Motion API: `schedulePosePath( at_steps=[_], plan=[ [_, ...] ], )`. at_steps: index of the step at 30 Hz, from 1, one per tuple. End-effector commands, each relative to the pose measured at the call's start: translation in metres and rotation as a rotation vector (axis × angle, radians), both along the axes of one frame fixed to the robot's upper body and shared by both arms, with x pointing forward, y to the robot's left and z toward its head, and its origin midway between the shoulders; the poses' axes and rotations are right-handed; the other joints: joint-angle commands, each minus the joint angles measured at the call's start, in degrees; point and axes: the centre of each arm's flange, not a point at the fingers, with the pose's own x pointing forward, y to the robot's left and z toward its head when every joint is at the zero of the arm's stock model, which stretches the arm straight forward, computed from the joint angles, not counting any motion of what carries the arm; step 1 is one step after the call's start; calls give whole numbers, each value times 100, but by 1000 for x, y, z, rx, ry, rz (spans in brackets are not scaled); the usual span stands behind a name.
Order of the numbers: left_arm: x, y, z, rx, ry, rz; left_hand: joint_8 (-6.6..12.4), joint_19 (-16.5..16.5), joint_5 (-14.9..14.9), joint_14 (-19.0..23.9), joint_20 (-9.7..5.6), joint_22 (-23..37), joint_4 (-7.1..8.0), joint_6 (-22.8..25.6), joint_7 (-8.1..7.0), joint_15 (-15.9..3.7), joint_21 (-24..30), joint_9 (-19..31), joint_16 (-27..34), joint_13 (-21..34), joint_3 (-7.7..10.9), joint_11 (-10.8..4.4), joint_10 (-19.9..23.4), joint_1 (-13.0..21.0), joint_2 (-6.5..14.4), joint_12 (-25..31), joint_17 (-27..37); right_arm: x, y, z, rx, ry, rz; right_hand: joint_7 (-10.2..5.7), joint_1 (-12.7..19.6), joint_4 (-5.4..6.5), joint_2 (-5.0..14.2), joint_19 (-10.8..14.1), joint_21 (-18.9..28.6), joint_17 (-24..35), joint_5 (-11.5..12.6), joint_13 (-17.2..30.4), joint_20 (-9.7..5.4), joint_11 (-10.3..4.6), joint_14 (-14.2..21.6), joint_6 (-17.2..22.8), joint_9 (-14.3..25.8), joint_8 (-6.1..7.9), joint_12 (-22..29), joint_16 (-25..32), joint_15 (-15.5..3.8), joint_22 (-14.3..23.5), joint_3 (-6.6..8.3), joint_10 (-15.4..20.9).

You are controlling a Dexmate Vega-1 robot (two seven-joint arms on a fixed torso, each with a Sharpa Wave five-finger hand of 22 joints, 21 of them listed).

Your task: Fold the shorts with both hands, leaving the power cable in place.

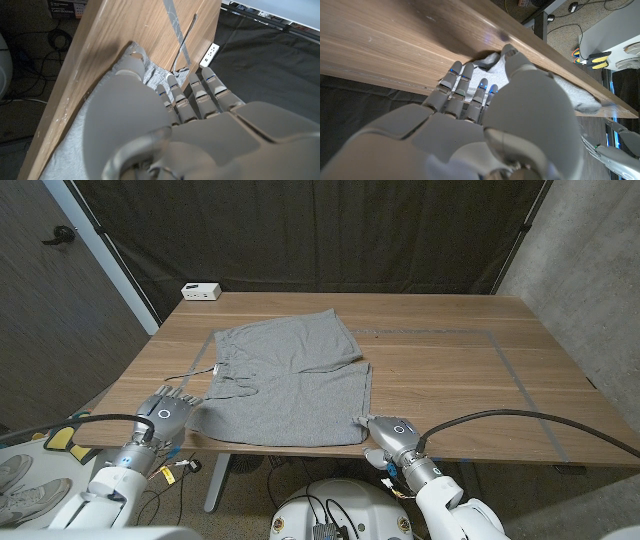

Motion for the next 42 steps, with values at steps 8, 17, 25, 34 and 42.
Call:
schedulePosePath(
  at_steps=[8, 17, 25, 34, 42],
  plan=[
    [17, 11, -11, 19, -77, -35, 66, 157, -64, 216, -16, 17, 82, 388, -10, -965, 118, 22, 127, -41, -198, -52, 339, 32, 89, -8, 70, 13, 10, 1, 19, 11, 52, 106, -124, 50, 15, 41, 36, 260, 88, 60, 9, 180, 211, 132, 25, -39, 113, 308, -937, 31, -233, 194],
    [32, 10, -13, -40, 29, -62, 13, 156, -41, 298, -31, 17, 128, 519, -13, -965, 151, 17, 36, -85, -347, -71, 545, -124, -39, -64, -6, 17, 11, 4, 2, 34, 41, 64, 28, -27, 44, 35, 40, 368, 148, 93, 11, 209, 234, 259, 25, -24, 132, 411, -958, 37, -268, 208],
    [41, 9, -17, -87, 55, -108, 255, 192, -21, 653, 28, 7, 106, 1694, 11, -965, 218, 18, -25, -145, -284, -70, 1320, 28, 234, -74, -76, 20, 11, 5, 14, 16, 65, -37, 259, -82, 136, 102, 82, 741, 223, 173, -19, 145, 603, 732, 19, 55, 321, 907, -1006, 52, -404, 602],
    [53, 5, -23, -161, 42, -171, 269, 234, -103, 920, 81, 9, 132, 2326, -23, -984, 280, -23, -66, -141, -190, -54, 1747, 76, 485, -93, -65, 26, 11, 4, 47, -14, 102, 48, 525, -69, 321, 260, 201, 1178, 250, 356, -34, 168, 1125, 2435, -6, 404, 721, 1386, -1019, 85, -557, 1279],
    [58, -2, -22, -186, 9, -212, 434, 188, -176, 1050, 118, 19, 199, 3459, 344, -972, 344, -8, -201, -45, -83, 41, 1894, 14, 747, -167, -12, 28, 8, 2, 88, -74, 110, 523, 880, -94, 674, 397, 360, 1439, 118, 519, -130, 143, 1528, 4001, -2, 683, 1118, 1514, -1053, 127, -527, 1962]
  ],
)
